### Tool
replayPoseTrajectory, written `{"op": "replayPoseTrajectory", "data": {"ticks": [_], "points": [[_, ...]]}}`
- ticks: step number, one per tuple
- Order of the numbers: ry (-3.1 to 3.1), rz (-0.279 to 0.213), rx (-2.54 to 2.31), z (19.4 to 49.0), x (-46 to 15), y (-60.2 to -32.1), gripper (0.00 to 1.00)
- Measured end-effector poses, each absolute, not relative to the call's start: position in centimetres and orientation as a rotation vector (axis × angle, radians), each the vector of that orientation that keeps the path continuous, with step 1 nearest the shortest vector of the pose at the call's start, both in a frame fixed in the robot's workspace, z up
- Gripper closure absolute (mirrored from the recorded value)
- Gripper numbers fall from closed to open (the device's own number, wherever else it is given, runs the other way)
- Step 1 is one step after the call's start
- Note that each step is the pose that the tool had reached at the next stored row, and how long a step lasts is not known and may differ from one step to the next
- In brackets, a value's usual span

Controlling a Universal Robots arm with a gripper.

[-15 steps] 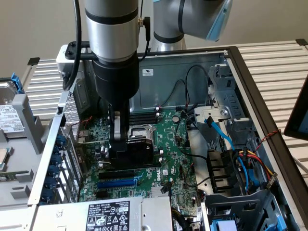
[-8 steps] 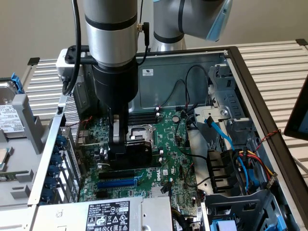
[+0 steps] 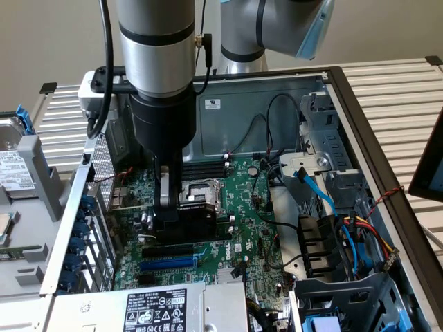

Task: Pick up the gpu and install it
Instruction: 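Insert the gpu into the slot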

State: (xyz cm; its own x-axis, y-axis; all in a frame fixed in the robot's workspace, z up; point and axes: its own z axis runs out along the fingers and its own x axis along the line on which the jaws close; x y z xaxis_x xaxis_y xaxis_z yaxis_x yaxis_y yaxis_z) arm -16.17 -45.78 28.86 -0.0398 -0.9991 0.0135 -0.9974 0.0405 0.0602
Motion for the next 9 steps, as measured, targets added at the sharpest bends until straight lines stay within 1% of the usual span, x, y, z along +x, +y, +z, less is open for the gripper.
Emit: {"op": "replayPoseTrajectory", "data": {"ticks": [5,9], "points": [[-2.226,-0.075,2.138,28.51,-16.18,-45.77,0.73],[-2.225,-0.079,2.138,28.44,-16.18,-45.78,0.73]]}}
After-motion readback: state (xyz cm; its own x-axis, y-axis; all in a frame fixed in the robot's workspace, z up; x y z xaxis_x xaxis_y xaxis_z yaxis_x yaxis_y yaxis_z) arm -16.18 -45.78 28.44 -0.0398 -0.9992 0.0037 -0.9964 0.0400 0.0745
